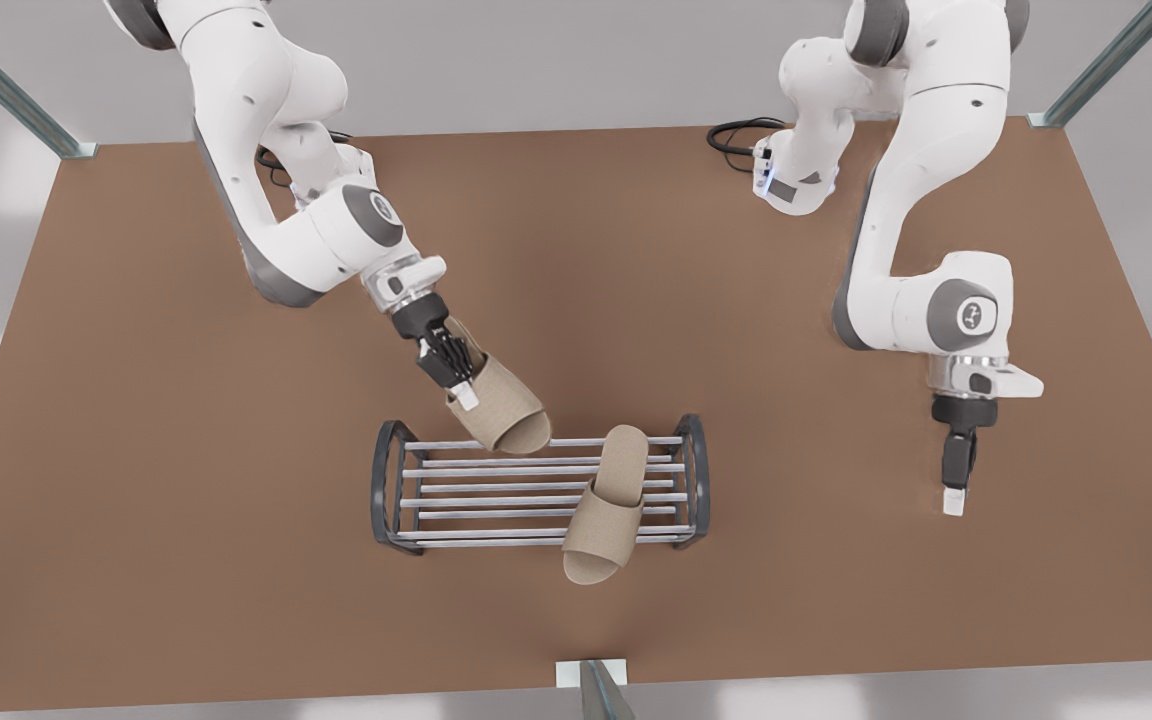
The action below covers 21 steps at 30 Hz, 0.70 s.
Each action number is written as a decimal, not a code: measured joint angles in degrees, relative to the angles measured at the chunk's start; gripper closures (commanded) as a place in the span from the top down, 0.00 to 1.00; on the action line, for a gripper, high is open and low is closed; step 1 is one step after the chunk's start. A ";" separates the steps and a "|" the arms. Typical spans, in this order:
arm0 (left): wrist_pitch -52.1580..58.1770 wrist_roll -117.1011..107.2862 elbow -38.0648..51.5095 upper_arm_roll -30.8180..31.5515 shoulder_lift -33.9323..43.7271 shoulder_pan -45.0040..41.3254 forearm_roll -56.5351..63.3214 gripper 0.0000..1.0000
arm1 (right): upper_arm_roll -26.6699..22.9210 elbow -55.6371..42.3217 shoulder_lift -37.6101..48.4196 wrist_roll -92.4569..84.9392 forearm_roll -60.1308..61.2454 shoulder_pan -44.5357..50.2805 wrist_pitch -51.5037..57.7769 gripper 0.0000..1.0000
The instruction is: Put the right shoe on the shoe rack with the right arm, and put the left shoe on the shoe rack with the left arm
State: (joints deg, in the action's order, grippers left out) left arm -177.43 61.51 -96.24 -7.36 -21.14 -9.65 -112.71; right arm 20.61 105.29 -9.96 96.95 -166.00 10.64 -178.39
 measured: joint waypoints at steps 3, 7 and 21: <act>22.55 -7.37 8.80 -3.83 1.26 5.12 43.02 1.00 | -4.29 -6.20 -6.93 1.37 0.00 4.93 -1.11 0.21; 54.31 -17.29 14.62 3.47 9.17 4.55 90.89 1.00 | -9.34 -12.08 -14.32 2.11 0.00 6.50 -1.92 0.21; 86.05 -39.26 12.98 5.77 13.77 5.06 116.10 1.00 | -25.46 -17.60 -21.76 3.29 0.00 20.20 -1.97 0.21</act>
State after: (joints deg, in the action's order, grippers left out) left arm -91.38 22.25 -83.26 -1.59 -7.37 -4.59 3.39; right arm -4.85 87.69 -31.72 100.24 -166.00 30.84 -180.36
